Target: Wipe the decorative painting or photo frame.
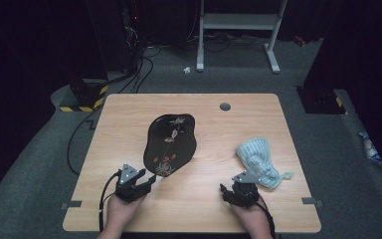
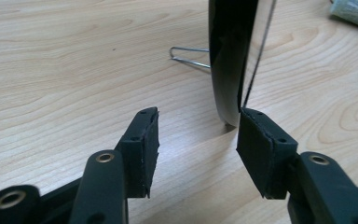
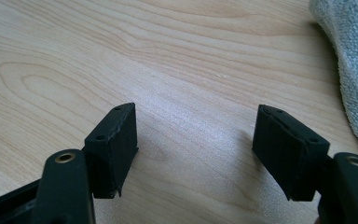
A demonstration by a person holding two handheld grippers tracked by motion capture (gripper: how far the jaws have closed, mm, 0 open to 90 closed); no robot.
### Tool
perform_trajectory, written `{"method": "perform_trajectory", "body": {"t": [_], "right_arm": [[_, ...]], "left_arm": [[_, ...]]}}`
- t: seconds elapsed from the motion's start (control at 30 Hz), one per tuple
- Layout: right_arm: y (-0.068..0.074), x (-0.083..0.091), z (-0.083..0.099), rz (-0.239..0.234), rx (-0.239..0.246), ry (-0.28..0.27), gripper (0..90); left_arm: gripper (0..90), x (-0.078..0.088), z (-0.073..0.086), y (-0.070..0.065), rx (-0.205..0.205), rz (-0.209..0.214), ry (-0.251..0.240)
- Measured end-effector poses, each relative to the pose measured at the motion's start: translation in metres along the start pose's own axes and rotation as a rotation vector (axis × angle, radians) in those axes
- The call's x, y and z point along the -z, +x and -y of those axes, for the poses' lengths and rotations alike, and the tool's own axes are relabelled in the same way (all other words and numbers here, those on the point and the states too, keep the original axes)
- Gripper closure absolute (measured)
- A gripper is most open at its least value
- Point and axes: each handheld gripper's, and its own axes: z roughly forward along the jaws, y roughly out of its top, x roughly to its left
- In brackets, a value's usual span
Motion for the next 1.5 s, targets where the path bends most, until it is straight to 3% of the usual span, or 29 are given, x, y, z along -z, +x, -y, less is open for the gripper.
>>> {"method": "perform_trajectory", "body": {"t": [0.37,0.57,0.87,1.07,1.2,1.3,1.5], "right_arm": [[0.001,0.000,0.000,0.004,-0.002,0.000,30.7],[0.000,0.000,0.000,0.004,-0.001,-0.001,30.7],[0.000,0.000,0.000,0.003,0.001,-0.001,30.7],[0.000,0.000,0.000,0.003,-0.001,-0.001,30.8],[0.000,0.000,0.000,0.004,-0.001,-0.001,30.8],[0.000,0.000,0.000,0.005,-0.002,-0.001,30.8],[0.000,0.001,0.000,0.005,-0.002,-0.001,30.9]], "left_arm": [[49.4,-0.016,-0.008,0.011,0.010,-0.016,0.003],[49.9,-0.023,-0.009,0.020,0.050,-0.026,-0.008],[50.3,-0.029,-0.007,0.029,0.070,-0.047,0.016],[50.1,-0.028,-0.005,0.030,0.054,-0.043,0.028],[49.6,-0.025,-0.007,0.028,0.053,-0.006,-0.002],[49.6,-0.029,-0.008,0.028,0.073,-0.003,0.000],[49.1,-0.030,-0.010,0.029,0.046,-0.024,0.011]]}}
